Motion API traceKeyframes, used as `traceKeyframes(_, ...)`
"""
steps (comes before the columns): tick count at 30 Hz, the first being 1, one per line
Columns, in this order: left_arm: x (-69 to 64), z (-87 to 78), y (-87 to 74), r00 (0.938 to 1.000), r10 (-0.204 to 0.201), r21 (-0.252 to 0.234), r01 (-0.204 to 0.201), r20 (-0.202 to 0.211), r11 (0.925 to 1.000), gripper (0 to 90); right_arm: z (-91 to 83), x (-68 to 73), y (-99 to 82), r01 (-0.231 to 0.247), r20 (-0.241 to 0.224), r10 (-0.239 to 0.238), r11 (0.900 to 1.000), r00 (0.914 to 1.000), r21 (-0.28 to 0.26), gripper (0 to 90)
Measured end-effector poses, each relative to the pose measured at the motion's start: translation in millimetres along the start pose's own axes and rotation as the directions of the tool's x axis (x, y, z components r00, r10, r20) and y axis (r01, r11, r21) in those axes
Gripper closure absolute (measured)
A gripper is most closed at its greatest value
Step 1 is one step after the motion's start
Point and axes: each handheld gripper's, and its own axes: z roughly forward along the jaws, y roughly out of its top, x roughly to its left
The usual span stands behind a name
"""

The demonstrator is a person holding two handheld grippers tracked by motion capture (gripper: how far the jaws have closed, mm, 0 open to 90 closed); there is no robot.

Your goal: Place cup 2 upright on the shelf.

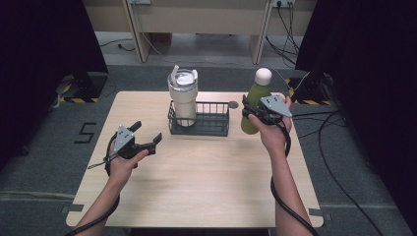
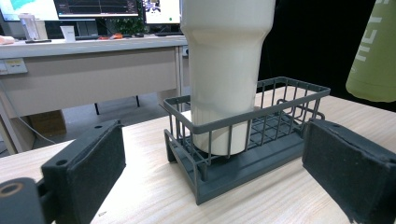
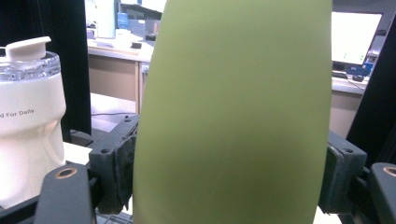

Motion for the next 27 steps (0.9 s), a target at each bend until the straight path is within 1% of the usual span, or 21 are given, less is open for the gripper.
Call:
traceKeyframes(7, -0.5, 0.1, 0.0, 1.0000, -0.001, 0.000, 0.001, -0.001, 1.0000, 5.1, 1.2, 2.3, 2.9, -0.003, -0.002, 0.003, 1.0000, 1.0000, -0.004, 23.5)
traceKeyframes(8, -0.4, 0.0, 0.0, 1.0000, -0.001, 0.000, 0.001, -0.001, 1.0000, 5.1, 1.5, 2.4, 3.3, 0.004, -0.003, -0.004, 1.0000, 1.0000, -0.005, 23.6)
traceKeyframes(13, -0.6, 0.4, -0.6, 1.0000, 0.001, 0.002, -0.001, 0.000, 1.0000, 5.1, 2.9, 4.8, 5.5, 0.006, -0.007, -0.006, 1.0000, 1.0000, -0.008, 23.6)
traceKeyframes(27, -0.1, -0.1, -0.3, 1.0000, 0.002, 0.001, -0.002, -0.001, 1.0000, 5.2, 7.7, 12.6, 16.7, 0.009, -0.018, -0.010, 0.9997, 0.9998, -0.024, 23.5)
